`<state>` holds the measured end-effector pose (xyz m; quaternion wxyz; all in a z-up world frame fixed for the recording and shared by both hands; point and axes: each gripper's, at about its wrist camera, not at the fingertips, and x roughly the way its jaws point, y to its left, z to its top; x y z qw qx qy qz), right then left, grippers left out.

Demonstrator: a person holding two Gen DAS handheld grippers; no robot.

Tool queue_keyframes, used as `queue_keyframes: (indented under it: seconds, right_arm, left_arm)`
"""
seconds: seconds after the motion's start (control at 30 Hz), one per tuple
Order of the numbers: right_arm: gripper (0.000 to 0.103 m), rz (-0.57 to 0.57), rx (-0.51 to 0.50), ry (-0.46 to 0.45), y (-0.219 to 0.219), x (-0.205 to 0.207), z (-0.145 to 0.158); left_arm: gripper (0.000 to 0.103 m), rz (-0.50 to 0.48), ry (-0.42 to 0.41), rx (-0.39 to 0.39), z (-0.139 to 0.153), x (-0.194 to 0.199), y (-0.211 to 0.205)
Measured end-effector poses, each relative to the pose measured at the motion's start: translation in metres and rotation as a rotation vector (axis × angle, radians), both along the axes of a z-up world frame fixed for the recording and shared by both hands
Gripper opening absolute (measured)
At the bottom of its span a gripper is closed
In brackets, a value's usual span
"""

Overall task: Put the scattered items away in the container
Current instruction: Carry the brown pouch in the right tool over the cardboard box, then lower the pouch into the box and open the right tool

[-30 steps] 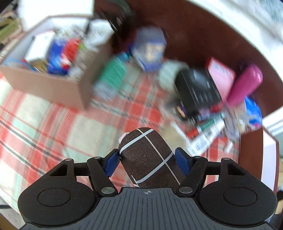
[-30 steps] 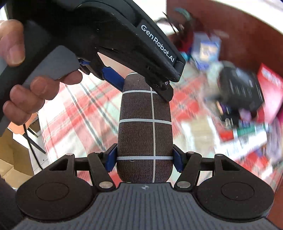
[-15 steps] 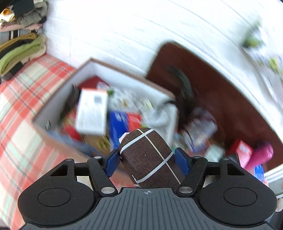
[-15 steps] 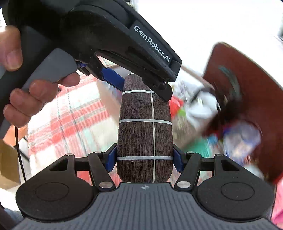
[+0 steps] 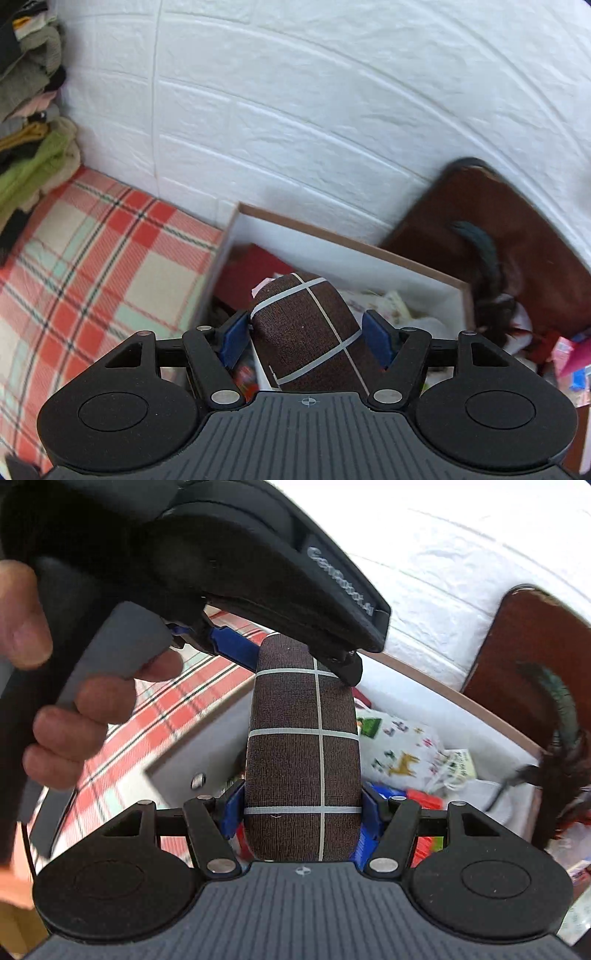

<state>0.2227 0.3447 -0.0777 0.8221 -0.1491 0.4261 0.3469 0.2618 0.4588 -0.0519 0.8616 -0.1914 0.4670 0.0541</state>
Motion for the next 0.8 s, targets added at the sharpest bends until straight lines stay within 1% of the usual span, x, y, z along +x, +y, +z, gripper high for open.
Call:
queue_keyframes:
  seconds: [0.03,0.1,0.13,0.17,0.23,0.27,0.33,0.43,0.53,0.67,0.73,0.8]
  right_arm:
    - [0.067,-0.006,-0.001,0.005,0.007,0.003,-0.004]
    - [0.069,-0.010,-0.006,0.016,0.020,0.009,-0.012]
    - [0.069,0.022,-0.027,0.026,0.026,0.010,-0.016]
    - [0.069,0.050,-0.038,0.030,0.028,0.007,-0.018]
    - [0.069,0.087,-0.023,0.032,0.025,0.003,-0.020]
    - [0.071,0.086,-0.019,0.048,0.021,0.004,-0.022]
    - [0.069,0.084,-0.016,0.074,0.016,0.003,-0.026]
    - [0.067,0.114,-0.022,0.094,0.010,-0.001,-0.029]
    - [0.062,0.130,-0.034,0.101,0.007,-0.002,-0.033]
    - [0.062,0.124,-0.041,0.093,0.000,-0.005,-0.032]
    - [0.062,0.115,-0.046,0.084,-0.006,-0.008,-0.030]
    - [0.061,0.109,-0.053,0.065,-0.011,-0.012,-0.028]
  left_arm:
    - [0.077,-0.002,0.010,0.004,-0.005,0.005,0.005]
    - [0.079,-0.011,0.058,-0.008,-0.016,0.011,0.016]
    - [0.079,-0.013,0.074,-0.011,-0.020,0.012,0.021]
    - [0.080,-0.015,0.077,-0.005,-0.022,0.008,0.025]
    - [0.080,-0.022,0.082,0.021,-0.023,-0.002,0.030]
    - [0.080,-0.024,0.087,0.034,-0.025,-0.007,0.031]
    - [0.078,-0.033,0.095,0.045,-0.027,-0.016,0.033]
    - [0.076,-0.064,0.100,0.036,-0.029,-0.025,0.030]
    - [0.074,-0.077,0.110,0.031,-0.035,-0.029,0.024]
    - [0.072,-0.090,0.126,0.026,-0.042,-0.034,0.016]
    - [0.074,-0.096,0.133,0.023,-0.046,-0.036,0.012]
    - [0.079,-0.103,0.141,0.020,-0.050,-0.039,0.009]
